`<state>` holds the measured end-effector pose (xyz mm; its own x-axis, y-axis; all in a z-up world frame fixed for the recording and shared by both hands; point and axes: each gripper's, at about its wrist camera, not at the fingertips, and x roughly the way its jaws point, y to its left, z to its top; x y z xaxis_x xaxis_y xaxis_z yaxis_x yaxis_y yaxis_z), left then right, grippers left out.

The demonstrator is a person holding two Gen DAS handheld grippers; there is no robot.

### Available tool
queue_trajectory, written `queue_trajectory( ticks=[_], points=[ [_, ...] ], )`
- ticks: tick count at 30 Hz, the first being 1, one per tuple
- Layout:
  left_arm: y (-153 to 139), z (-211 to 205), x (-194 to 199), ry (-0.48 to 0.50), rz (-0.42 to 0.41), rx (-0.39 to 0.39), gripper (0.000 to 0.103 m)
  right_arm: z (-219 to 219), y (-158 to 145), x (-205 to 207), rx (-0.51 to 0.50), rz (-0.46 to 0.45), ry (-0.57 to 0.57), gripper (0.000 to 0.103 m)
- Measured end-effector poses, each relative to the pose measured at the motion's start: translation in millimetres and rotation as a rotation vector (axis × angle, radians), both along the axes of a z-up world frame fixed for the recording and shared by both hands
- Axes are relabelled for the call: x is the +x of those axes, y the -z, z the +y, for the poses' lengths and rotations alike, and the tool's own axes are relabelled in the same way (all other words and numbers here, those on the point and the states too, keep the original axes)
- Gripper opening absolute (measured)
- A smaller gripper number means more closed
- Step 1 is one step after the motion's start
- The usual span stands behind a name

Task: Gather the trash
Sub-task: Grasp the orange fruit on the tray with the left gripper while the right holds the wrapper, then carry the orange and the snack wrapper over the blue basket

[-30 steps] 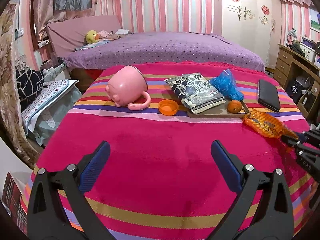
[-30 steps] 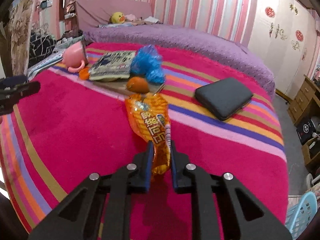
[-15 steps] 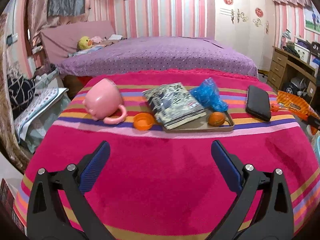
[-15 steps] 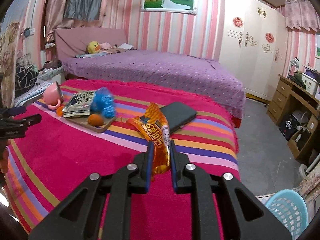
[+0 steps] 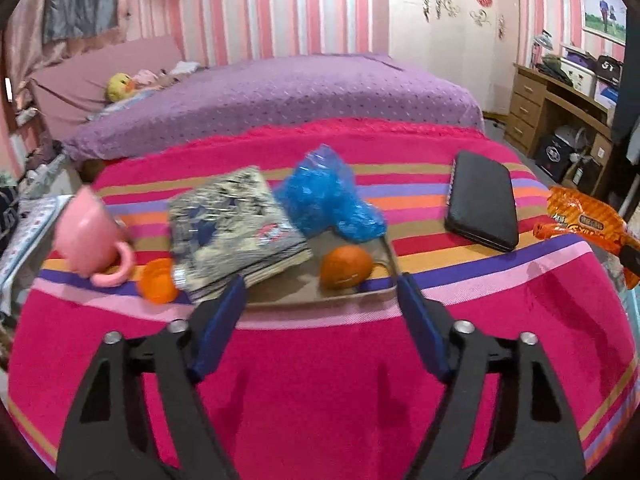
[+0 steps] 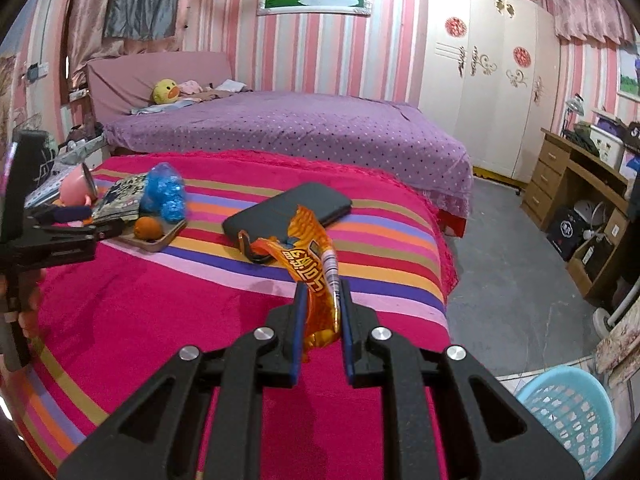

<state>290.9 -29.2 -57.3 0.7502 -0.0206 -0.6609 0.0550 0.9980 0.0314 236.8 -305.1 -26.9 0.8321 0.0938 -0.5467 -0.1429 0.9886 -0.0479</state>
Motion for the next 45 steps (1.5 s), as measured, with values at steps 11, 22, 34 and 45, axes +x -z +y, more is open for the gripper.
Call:
queue_trajectory(
  ticks=[11,22,34,45],
  points=[
    [16.9,-19.4,40.5,0.031,0.094,-0.004,0.045,-28.2,2.8,12.0,0.059,0.007,0.059,0.016],
    [6.1,-12.6,6.6,0.014,0.053,0.004,0.026,-37.9,-7.6,-3.7,0.05,-0.011,0.048,0.016],
    [-43.2,-62.3,-79.0,0.057,-0.07,-0.011,0.026,-78.7,-23.3,-49.9,0.066,-0.037,0.052,0.016],
    [-36.1,-206.8,-138.4,0.246,-0.083,-0.037,0.026,-173.5,-21.6,-104.8,0.042,-0.036,0.148,0.016]
  ],
)
